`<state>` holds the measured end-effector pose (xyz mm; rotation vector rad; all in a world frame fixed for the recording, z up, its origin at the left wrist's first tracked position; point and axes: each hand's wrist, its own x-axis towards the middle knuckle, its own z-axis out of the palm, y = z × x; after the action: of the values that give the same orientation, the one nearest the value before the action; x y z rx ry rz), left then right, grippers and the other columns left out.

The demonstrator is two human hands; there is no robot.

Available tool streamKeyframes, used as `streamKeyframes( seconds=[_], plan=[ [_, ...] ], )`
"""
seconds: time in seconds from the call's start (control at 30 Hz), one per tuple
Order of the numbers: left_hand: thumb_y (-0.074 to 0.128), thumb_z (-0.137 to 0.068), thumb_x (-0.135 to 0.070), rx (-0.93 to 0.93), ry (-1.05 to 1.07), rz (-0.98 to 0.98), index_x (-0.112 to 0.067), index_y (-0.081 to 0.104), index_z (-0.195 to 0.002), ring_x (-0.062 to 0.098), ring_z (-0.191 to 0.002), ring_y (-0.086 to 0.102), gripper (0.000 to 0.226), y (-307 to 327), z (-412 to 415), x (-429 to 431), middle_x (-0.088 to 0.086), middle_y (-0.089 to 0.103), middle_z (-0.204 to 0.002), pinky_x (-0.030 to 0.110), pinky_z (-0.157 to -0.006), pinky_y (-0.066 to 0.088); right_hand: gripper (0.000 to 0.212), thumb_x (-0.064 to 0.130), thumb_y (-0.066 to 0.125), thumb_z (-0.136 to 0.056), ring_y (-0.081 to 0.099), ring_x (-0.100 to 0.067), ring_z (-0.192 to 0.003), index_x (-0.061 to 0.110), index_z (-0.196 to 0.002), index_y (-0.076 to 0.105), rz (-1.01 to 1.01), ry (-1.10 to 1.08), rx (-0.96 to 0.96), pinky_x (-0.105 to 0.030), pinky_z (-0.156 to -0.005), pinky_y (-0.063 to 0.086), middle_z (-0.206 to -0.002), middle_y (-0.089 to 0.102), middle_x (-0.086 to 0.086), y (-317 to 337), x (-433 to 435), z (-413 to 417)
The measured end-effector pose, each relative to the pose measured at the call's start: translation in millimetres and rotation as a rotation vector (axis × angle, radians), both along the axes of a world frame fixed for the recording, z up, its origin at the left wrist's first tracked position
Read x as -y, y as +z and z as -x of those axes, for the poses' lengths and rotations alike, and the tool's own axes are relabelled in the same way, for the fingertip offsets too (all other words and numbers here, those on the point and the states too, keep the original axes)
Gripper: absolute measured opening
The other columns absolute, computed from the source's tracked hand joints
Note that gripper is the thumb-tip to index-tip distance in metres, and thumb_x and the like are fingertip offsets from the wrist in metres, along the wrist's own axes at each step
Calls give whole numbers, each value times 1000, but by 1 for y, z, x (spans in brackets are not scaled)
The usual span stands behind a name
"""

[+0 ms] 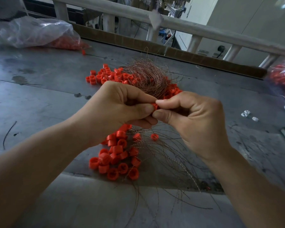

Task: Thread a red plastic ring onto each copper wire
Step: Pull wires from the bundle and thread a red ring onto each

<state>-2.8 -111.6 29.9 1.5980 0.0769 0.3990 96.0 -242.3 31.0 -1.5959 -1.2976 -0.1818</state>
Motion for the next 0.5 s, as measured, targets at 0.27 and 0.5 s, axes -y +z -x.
streamKeyframes(
  seconds=[0.27, 0.5],
  plan=[
    [68, -51, -25, -30, -72, 96, -17, 76, -76, 15, -64, 70, 28, 0, -1, -2, 7, 72, -69, 18, -56, 53, 20, 26, 71, -66, 64, -3, -71, 20, -84, 66, 36, 58, -79, -16, -64, 51, -77, 65, 12, 3, 1, -2],
    [72, -60, -11, -22, -147, 169, -14, 66, -90, 15, -58, 68, 31, 2, 1, -5, 8, 69, -65, 20, -52, 53, 21, 35, 64, -72, 57, -5, -75, 36, -92, 59, 207, 161, -108, -14, -63, 44, -81, 58, 13, 9, 2, -3]
  ],
)
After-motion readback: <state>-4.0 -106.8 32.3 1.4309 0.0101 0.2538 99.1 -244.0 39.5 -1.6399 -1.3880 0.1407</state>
